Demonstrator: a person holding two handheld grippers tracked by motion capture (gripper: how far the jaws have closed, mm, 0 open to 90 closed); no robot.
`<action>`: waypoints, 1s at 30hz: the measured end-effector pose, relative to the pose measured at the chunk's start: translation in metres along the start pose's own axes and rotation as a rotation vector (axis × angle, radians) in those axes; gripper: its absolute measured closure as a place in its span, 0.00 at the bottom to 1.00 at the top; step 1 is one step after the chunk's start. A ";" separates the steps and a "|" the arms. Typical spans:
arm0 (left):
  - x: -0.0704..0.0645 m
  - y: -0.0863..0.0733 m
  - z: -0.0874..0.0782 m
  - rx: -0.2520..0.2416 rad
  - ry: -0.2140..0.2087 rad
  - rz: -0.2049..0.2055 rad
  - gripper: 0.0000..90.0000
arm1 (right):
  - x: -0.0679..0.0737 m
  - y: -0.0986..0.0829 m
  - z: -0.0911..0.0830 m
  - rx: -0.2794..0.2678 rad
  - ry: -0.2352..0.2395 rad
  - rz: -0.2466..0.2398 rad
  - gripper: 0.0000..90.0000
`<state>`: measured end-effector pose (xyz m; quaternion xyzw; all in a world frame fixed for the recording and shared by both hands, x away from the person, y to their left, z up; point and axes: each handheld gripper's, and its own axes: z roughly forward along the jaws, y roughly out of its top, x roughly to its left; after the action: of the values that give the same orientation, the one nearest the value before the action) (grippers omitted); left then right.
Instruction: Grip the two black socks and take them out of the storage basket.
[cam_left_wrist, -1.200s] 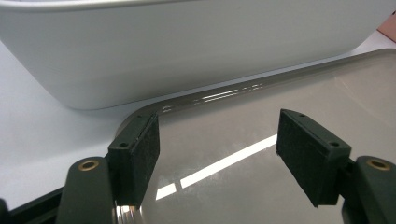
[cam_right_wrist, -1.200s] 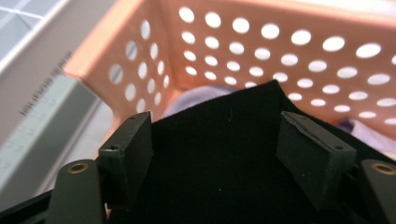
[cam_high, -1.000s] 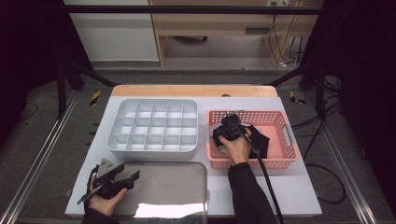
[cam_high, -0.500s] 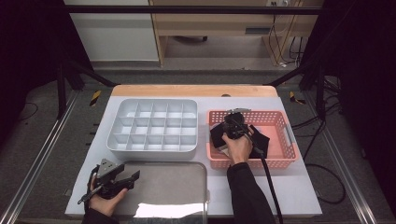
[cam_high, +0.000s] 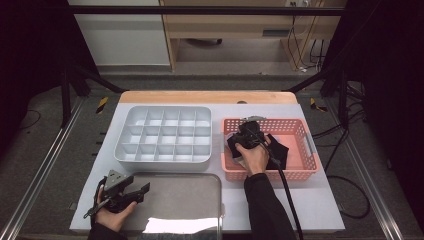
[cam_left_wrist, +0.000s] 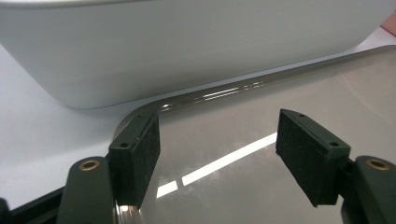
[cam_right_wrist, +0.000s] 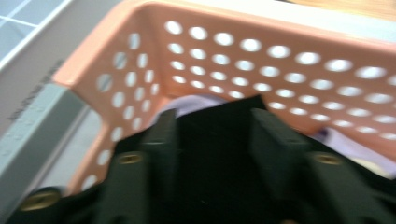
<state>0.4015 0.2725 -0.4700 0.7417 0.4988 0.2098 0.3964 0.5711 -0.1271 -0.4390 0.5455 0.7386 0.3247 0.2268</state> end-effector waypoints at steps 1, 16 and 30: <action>0.000 0.000 0.000 0.000 0.000 0.000 0.33 | 0.001 -0.001 0.002 0.002 -0.004 -0.004 0.38; -0.001 0.000 0.001 0.003 -0.001 -0.001 0.33 | -0.002 -0.003 0.003 0.101 -0.021 -0.007 0.86; -0.001 0.000 0.001 0.006 -0.003 -0.003 0.34 | -0.008 0.008 -0.031 -0.068 0.070 0.054 0.93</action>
<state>0.4021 0.2712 -0.4710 0.7424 0.4999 0.2067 0.3952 0.5580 -0.1405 -0.4120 0.5455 0.7196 0.3747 0.2104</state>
